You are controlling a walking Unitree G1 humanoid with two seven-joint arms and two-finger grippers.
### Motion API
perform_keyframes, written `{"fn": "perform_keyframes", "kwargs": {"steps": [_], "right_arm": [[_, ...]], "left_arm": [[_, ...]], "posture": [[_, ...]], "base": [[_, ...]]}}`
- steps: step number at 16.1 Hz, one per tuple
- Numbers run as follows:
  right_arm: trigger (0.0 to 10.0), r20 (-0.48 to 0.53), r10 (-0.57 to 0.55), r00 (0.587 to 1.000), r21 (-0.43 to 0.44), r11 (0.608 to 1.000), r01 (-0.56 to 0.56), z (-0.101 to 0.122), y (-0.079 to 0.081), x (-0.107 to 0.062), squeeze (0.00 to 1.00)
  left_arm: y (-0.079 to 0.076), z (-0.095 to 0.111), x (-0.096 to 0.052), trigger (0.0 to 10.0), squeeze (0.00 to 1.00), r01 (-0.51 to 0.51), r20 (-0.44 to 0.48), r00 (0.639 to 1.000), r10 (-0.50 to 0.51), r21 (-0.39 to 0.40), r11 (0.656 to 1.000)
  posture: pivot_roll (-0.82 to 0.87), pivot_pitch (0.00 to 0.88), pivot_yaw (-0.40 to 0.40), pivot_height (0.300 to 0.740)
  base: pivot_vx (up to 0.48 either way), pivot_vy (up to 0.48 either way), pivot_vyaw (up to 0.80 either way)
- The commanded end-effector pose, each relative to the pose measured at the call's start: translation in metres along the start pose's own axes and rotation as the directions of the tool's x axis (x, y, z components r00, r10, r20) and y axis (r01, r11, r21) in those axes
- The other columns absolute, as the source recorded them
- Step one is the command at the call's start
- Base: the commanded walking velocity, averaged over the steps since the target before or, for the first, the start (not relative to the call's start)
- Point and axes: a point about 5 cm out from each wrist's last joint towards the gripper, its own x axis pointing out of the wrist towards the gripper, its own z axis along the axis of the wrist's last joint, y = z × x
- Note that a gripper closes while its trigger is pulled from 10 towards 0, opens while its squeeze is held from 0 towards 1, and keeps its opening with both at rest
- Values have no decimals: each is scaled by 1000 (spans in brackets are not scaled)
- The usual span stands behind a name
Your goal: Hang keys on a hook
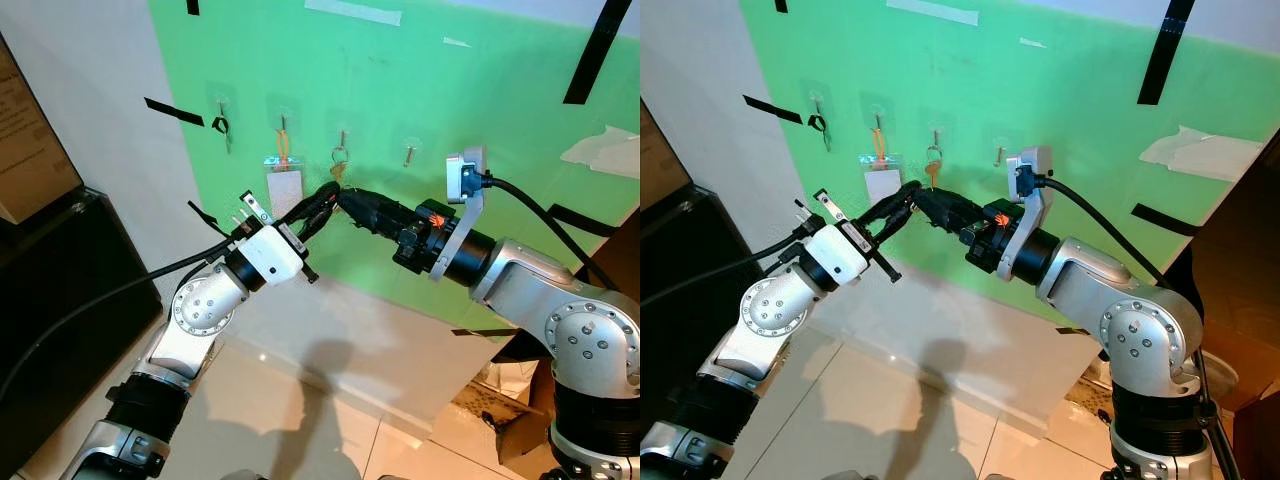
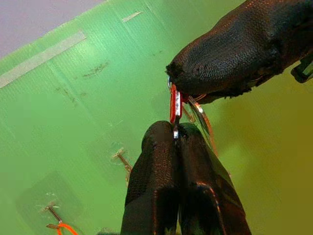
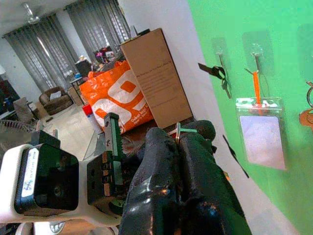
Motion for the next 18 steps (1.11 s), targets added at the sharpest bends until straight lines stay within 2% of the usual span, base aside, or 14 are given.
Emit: {"fn": "perform_keyframes", "kwargs": {"steps": [1, 9, 10, 11, 18], "right_arm": [[10000, 2, 25, 1000, -9, 1000, -25, 1, 5, -2, 0], [10000, -9, 24, 1000, -16, 1000, -24, 0, 4, -3, 0], [10000, -9, 24, 1000, -14, 1000, -24, 0, 4, -3, 443], [10000, -9, 24, 1000, -11, 1000, -24, 0, 4, -3, 1000], [10000, -5, 2, 1000, -1, 1000, -2, -2, 2, -6, 1000]], "left_arm": [[8, 1, 4, 0, 0, -13, 9, 1000, 13, 18, 1000], [11, 2, 5, 0, 0, -36, 14, 999, 36, 33, 999], [12, 2, 6, 0, 0, -43, 15, 999, 43, 31, 999], [13, 3, 7, 0, 0, -48, 16, 999, 48, 27, 998], [17, 3, 15, 0, 0, -98, 9, 995, 98, -10, 995]], "posture": [[-136, 0, -11, 740], [-137, 0, -14, 740], [-137, 0, -15, 740], [-137, 0, -15, 740], [-137, 0, -16, 740]], "base": [[0, 0, 0], [0, 0, 0], [0, 0, 0], [0, 0, 0], [0, 0, 0]]}}
